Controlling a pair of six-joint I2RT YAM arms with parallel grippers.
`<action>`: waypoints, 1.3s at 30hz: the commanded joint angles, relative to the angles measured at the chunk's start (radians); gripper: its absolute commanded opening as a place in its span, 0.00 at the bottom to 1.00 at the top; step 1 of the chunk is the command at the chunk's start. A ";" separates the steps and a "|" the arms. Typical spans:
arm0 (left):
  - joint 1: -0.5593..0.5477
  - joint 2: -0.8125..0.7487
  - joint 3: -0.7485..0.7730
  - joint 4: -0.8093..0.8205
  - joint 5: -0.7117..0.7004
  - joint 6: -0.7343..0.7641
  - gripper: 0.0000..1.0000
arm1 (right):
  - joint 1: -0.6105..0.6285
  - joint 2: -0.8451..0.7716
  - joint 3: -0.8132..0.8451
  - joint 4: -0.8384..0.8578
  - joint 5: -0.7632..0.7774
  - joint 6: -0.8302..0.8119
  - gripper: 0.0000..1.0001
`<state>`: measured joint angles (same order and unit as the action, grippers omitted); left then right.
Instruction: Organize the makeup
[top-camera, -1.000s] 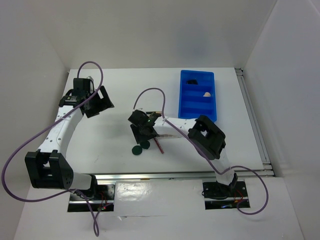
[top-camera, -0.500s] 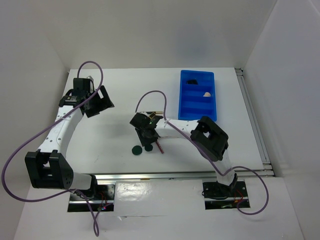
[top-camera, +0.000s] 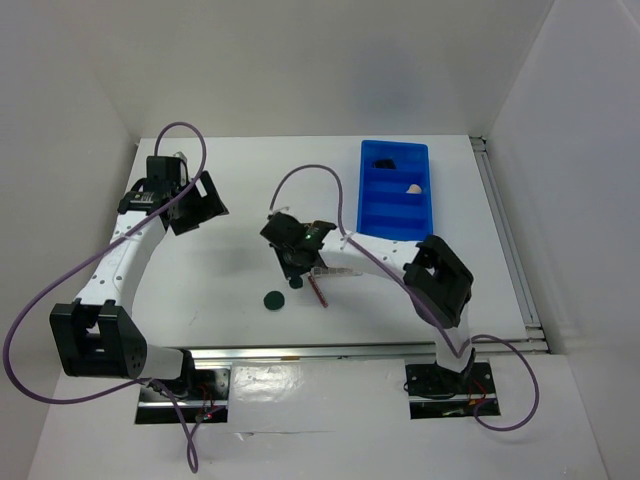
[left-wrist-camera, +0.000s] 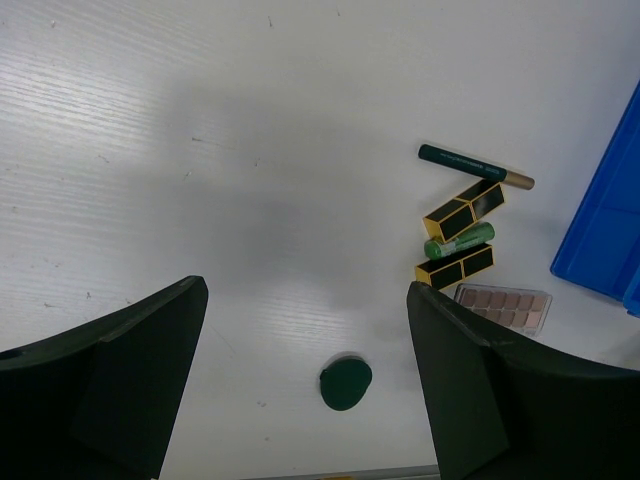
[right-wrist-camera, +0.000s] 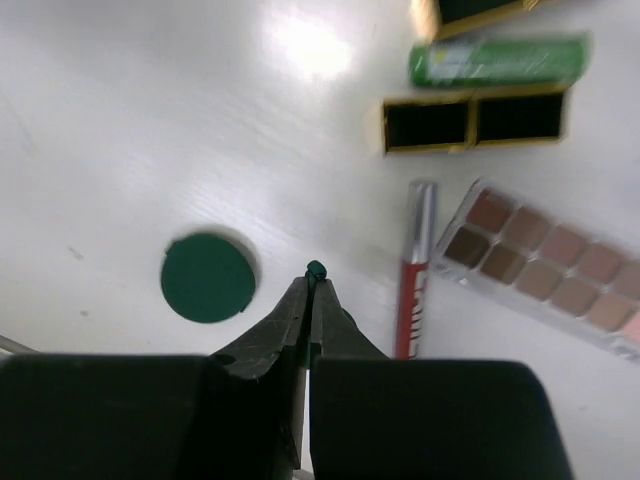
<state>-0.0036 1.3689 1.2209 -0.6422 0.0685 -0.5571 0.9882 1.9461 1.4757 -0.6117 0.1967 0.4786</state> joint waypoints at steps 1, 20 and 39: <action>0.002 -0.021 0.014 0.027 0.004 -0.007 0.95 | -0.051 -0.116 0.089 0.015 0.105 -0.064 0.00; -0.048 -0.001 -0.004 0.027 0.085 0.037 0.95 | -0.721 0.056 0.291 0.236 0.107 -0.113 0.00; -0.216 0.016 -0.049 0.039 0.085 0.083 0.95 | -0.792 0.226 0.471 0.219 0.073 -0.132 0.49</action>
<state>-0.2111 1.3727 1.1385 -0.6018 0.1780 -0.4927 0.2024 2.2318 1.8996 -0.4072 0.2794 0.3557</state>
